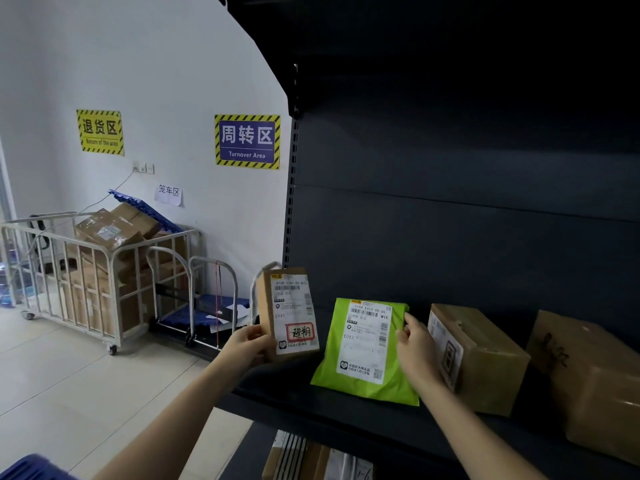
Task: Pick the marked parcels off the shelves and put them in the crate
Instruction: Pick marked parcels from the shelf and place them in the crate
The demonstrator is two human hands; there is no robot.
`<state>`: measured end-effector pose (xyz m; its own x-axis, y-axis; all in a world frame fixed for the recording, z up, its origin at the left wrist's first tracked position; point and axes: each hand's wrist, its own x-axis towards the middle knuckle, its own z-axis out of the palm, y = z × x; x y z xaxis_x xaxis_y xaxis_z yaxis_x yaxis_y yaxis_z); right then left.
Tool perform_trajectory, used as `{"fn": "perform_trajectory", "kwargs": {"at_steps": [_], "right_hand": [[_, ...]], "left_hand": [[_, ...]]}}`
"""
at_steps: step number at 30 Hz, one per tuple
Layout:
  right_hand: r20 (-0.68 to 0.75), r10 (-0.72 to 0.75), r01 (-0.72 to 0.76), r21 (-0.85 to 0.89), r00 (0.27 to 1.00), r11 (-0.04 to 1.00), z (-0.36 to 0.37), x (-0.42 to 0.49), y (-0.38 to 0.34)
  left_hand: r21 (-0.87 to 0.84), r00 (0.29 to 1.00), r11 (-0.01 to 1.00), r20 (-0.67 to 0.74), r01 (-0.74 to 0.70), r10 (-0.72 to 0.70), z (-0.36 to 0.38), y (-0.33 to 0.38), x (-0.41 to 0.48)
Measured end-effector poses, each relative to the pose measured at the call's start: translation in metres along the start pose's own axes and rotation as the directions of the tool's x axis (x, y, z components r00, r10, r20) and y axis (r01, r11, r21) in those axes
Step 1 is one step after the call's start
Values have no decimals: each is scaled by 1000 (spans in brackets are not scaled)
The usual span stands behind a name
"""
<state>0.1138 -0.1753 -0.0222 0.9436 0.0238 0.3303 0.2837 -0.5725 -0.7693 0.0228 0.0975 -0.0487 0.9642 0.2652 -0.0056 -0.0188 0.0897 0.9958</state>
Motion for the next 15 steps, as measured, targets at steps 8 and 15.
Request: {"fn": "perform_trajectory", "kwargs": {"at_steps": [8, 15], "right_hand": [[161, 105, -83, -137, 981, 987, 21, 0, 12], [65, -244, 250, -369, 968, 895, -24, -1, -14]], "left_hand": [[-102, 999, 994, 34, -32, 36, -3, -1, 6], [-84, 982, 992, 155, -95, 107, 20, 20, 5]]}}
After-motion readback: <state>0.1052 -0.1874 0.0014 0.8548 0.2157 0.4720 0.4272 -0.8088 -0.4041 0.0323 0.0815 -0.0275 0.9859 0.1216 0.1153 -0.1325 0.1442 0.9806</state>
